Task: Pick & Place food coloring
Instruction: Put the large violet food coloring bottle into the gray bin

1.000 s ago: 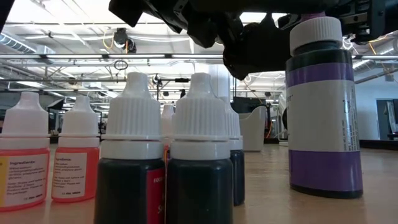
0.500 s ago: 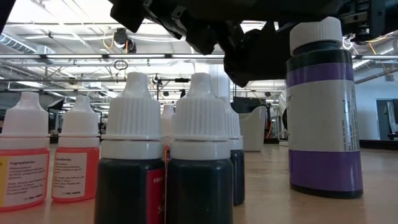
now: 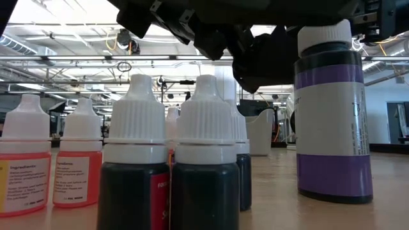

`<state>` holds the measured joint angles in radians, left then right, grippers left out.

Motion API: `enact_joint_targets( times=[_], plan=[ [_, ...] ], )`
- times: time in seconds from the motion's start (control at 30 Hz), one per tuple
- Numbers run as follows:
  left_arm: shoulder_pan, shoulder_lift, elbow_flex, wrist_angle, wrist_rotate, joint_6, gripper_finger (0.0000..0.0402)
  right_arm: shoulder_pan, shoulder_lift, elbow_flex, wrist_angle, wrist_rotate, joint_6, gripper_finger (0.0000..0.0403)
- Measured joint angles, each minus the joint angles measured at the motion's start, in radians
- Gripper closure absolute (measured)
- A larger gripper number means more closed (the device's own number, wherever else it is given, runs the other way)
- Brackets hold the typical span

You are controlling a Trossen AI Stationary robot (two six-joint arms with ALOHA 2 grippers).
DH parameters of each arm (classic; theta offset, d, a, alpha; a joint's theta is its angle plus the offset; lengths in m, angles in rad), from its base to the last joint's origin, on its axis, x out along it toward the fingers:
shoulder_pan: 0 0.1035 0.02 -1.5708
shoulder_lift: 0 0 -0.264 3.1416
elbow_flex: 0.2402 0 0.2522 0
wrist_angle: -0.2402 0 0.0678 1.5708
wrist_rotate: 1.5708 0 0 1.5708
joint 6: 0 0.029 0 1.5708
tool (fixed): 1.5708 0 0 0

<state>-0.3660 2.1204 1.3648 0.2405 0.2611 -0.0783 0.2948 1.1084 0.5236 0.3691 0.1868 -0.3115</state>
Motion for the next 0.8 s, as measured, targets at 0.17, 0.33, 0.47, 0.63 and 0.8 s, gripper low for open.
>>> enact_joint_targets(
  times=[0.17,0.33,0.47,0.63,0.8],
  plan=[
    [0.0,0.0,0.0,0.0,0.0,0.003,0.0195,0.0,0.0,0.0,0.0,0.0,-0.005,0.0401],
    [0.0,0.0,0.0,0.007,0.0,0.027,0.0274,0.0,0.0,0.0,0.0,0.0,-0.007,0.0401],
    [0.005,-0.008,0.0,-0.001,-0.001,0.016,0.0279,0.0,0.0,0.0,0.0,0.0,-0.007,0.0401],
    [0.012,-0.087,-0.002,-0.083,-0.061,0.043,0.0279,0.0,0.0,0.0,-0.007,0.0,0.0,0.0401],
    [0.008,-0.232,0.0,-0.227,-0.331,0.092,0.0279,0.0,0.0,0.0,-0.009,0.0,0.001,0.0401]
  ],
)
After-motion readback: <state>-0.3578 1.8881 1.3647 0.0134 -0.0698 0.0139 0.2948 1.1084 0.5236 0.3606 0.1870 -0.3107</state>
